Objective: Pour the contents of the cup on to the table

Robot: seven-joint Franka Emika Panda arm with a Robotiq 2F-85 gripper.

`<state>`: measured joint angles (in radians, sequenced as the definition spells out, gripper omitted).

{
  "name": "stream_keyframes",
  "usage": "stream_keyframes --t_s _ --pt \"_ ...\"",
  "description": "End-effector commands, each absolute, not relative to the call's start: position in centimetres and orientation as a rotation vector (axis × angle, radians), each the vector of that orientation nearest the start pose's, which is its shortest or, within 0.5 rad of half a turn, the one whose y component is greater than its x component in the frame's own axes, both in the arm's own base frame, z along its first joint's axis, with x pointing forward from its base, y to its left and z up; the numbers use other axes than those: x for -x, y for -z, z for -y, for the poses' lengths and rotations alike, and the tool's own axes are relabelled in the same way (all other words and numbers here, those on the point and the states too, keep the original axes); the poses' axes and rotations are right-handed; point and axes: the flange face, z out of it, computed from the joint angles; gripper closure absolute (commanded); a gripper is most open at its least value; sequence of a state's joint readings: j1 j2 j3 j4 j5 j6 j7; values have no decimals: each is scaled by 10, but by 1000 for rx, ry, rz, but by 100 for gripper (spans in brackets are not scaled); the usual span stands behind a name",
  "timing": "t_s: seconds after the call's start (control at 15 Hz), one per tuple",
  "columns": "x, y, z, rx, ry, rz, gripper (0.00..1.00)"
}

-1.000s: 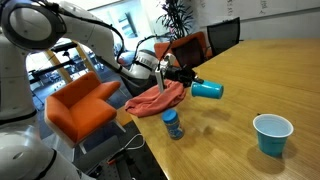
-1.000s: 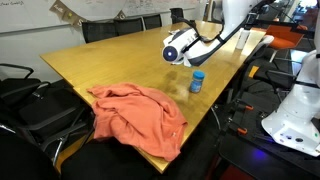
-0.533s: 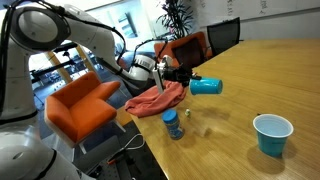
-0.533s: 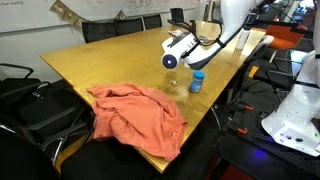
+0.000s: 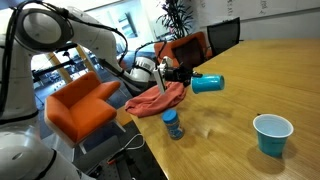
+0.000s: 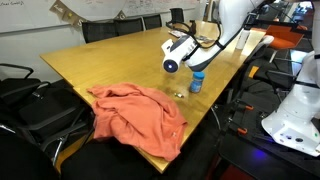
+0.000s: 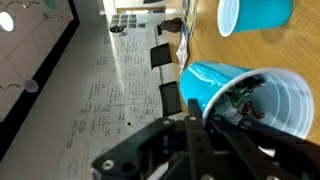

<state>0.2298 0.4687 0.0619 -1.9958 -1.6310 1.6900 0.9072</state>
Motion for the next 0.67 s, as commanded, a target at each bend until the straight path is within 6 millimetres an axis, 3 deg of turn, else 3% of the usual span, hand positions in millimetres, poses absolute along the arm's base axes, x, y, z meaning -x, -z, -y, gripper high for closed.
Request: stream_keyframes --t_s 0.0,0.6 --pt "-587 -257 -73 -1571 -309 -350 99" --pt "-583 -254 -68 -1478 -266 -415 99"
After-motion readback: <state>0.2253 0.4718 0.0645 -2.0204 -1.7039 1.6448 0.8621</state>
